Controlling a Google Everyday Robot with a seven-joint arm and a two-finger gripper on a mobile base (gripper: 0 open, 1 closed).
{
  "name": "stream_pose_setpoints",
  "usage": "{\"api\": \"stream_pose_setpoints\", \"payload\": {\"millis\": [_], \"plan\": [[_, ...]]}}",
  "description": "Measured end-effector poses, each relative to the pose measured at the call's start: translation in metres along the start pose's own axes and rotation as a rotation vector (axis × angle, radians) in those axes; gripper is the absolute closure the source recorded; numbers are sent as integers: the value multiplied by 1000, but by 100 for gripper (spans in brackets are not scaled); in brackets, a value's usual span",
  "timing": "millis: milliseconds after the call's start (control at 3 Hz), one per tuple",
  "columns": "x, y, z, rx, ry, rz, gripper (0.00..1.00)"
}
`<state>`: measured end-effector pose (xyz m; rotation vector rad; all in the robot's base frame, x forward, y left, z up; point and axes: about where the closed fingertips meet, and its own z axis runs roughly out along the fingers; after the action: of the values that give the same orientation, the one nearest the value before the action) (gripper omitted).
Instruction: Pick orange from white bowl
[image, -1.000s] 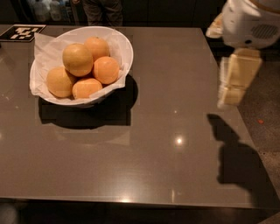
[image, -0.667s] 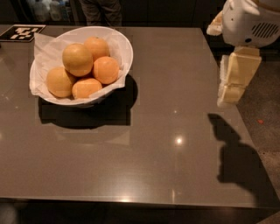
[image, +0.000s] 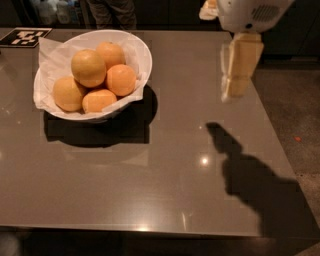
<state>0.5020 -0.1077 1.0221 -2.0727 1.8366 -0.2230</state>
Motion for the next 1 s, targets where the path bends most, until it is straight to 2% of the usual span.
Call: {"api": "stream_pose_setpoints", "payload": {"millis": [333, 667, 1000], "plan": [[-55, -31, -9, 31, -13, -217, 0], [-96, -54, -7, 36, -52, -367, 0], [-106, -66, -7, 71, -65, -389, 0]]}}
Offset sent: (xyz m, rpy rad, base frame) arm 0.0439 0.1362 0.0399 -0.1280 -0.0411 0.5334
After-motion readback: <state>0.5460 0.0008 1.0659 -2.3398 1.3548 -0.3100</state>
